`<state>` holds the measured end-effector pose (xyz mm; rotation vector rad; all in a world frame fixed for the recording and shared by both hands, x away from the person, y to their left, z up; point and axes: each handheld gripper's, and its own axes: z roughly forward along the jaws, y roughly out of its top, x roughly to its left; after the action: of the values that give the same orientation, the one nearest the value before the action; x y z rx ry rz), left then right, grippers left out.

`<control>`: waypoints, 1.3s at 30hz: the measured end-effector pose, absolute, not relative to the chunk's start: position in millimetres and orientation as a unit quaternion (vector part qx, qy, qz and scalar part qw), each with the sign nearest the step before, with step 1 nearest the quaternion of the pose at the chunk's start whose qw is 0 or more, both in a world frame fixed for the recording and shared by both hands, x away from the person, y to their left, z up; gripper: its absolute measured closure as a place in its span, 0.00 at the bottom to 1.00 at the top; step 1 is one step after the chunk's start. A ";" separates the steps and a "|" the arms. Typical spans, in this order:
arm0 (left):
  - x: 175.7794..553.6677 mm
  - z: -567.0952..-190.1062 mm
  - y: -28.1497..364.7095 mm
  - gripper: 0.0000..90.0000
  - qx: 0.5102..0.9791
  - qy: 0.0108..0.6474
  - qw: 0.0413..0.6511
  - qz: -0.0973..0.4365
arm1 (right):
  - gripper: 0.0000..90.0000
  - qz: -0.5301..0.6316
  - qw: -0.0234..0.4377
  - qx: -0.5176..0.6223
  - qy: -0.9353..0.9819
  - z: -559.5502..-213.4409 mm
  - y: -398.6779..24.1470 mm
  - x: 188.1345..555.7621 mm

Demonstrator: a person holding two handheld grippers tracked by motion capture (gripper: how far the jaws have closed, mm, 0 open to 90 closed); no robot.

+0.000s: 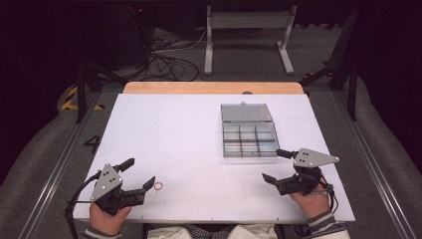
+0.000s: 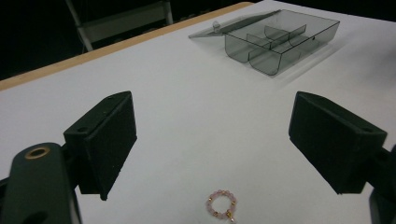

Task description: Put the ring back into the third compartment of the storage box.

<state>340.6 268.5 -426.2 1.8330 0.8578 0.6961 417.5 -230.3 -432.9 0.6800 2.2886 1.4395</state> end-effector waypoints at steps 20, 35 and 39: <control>336.6 -423.2 267.9 0.19 0.752 0.342 0.479 0.298 | 0.12 0.503 0.167 0.232 0.815 -432.0 -222.9 416.4; 335.4 -421.0 272.1 0.19 0.749 0.340 0.481 0.302 | 0.14 0.499 0.154 0.212 0.826 -422.1 -200.3 421.0; 334.9 -420.6 273.0 0.20 0.749 0.340 0.481 0.303 | 0.14 0.499 0.150 0.205 0.828 -419.6 -193.2 422.4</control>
<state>334.9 273.0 -420.6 1.8262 0.8296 0.7393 422.4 -193.2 -419.6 0.5899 2.3786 1.4344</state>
